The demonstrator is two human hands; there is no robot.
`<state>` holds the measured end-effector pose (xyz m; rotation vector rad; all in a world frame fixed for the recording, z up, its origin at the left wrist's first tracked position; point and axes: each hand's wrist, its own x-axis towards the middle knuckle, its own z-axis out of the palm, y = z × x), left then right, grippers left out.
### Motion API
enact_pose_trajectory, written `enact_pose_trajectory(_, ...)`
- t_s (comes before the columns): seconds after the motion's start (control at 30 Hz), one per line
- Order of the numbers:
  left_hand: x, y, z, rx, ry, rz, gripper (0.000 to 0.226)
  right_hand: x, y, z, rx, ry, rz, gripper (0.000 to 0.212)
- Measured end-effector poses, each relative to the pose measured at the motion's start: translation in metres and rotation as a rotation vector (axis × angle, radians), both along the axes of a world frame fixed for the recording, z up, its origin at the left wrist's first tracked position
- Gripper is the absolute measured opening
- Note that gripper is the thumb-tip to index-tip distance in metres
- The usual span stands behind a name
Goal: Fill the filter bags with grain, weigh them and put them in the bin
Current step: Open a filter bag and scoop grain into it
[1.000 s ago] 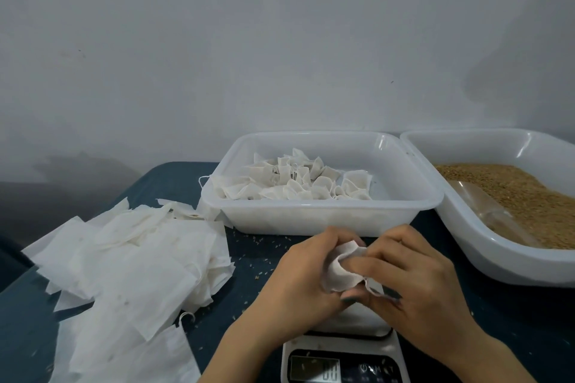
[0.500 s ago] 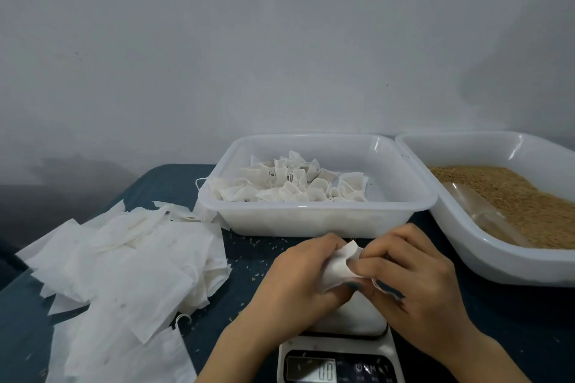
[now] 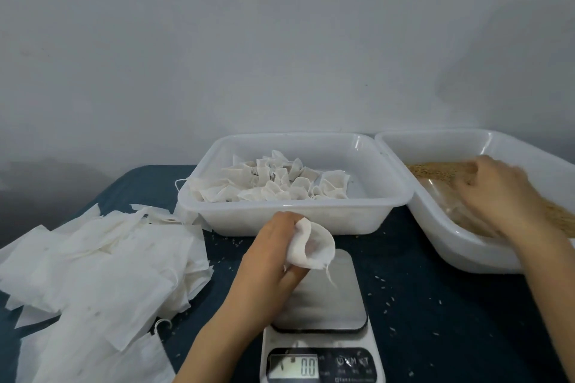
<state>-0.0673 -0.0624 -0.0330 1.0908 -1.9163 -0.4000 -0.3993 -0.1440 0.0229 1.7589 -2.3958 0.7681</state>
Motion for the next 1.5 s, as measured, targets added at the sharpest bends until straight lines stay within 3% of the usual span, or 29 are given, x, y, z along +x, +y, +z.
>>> enact_pose_trajectory(0.1, -0.001, 0.000, -0.001, 0.003, -0.009, 0.012, 0.025, -0.024, -0.011, -0.009, 0.368, 0.114, -0.072, 0.032)
enact_pose_trajectory(0.3, 0.001, 0.001, -0.004, 0.025, -0.034, 0.036, 0.027, -0.029, -0.013, -0.019, 0.423, 0.188, -0.091, 0.030)
enact_pose_trajectory(0.5, 0.000, 0.000, -0.003, 0.051, -0.018, 0.023, 0.022, -0.025, -0.015, -0.012, 0.602, 0.169, -0.078, 0.033)
enact_pose_trajectory(0.63, -0.001, 0.000, -0.007, 0.069, -0.028, 0.007, 0.023, -0.026, -0.017, -0.014, 0.615, 0.179, -0.088, 0.033)
enact_pose_trajectory(0.73, -0.001, 0.000, -0.008, 0.064, -0.029, -0.006, 0.022, -0.025, -0.017, -0.014, 0.479, 0.137, -0.116, 0.043)
enact_pose_trajectory(0.83, -0.002, 0.001, -0.007, 0.069, -0.034, -0.002, 0.022, -0.024, -0.015, -0.009, 0.395, 0.117, -0.166, 0.038)
enact_pose_trajectory(0.93, -0.003, 0.001, -0.007, 0.079, -0.030, -0.009, 0.021, -0.028, -0.011, -0.007, 0.440, 0.149, -0.223, 0.055)
enact_pose_trajectory(1.07, -0.004, 0.002, -0.006, 0.115, -0.006, -0.012, 0.020, -0.037, -0.004, -0.003, 0.506, 0.180, -0.331, 0.041)
enact_pose_trajectory(1.2, -0.004, 0.003, -0.005, 0.119, -0.027, -0.011, 0.021, -0.046, -0.010, -0.009, 0.662, 0.236, -0.283, 0.045)
enact_pose_trajectory(1.37, -0.002, 0.002, -0.005, 0.104, -0.052, -0.001, 0.028, -0.026, -0.007, -0.002, 0.717, 0.271, -0.140, 0.036)
enact_pose_trajectory(1.43, -0.002, 0.002, -0.005, 0.103, -0.048, -0.002, 0.029, -0.014, -0.007, 0.004, 0.697, 0.174, -0.077, 0.028)
enact_pose_trajectory(1.5, -0.001, 0.002, -0.005, 0.106, -0.044, 0.001, 0.026, -0.004, -0.008, 0.012, 0.696, 0.087, -0.057, 0.038)
